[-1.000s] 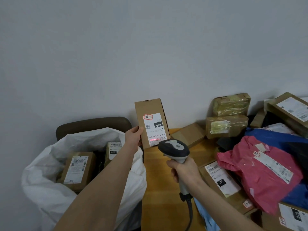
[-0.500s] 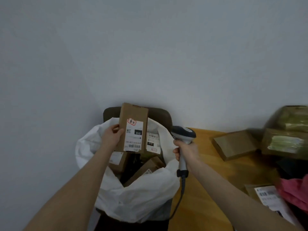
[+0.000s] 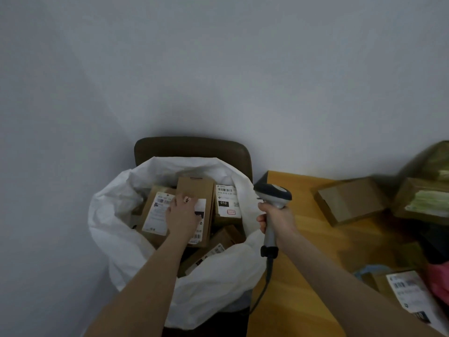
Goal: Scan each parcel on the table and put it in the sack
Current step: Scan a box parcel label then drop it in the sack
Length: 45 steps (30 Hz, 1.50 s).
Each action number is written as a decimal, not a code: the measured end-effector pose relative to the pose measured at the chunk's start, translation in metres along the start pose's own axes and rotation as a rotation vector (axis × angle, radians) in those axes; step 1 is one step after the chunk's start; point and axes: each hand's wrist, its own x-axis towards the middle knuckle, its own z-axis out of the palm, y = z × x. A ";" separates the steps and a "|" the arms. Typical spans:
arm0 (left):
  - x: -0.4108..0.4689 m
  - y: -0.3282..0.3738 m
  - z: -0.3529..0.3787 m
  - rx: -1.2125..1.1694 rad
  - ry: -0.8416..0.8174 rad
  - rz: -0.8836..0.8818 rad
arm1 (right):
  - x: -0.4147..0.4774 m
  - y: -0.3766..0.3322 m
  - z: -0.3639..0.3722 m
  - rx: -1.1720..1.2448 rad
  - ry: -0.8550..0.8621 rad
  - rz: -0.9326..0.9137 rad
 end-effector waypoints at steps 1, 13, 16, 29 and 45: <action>0.002 0.003 0.003 0.005 -0.030 0.011 | 0.004 0.001 -0.003 0.000 0.010 0.005; 0.029 0.109 0.002 0.034 0.144 0.189 | 0.022 -0.014 -0.088 0.182 0.174 0.011; 0.024 0.198 0.007 -0.211 0.036 0.359 | 0.036 -0.024 -0.131 0.255 0.250 0.038; 0.056 0.393 0.102 -0.214 -0.458 0.487 | 0.146 -0.007 -0.238 0.218 0.390 0.182; 0.068 0.308 0.098 -0.696 -0.674 0.008 | 0.162 -0.006 -0.219 0.440 0.284 0.237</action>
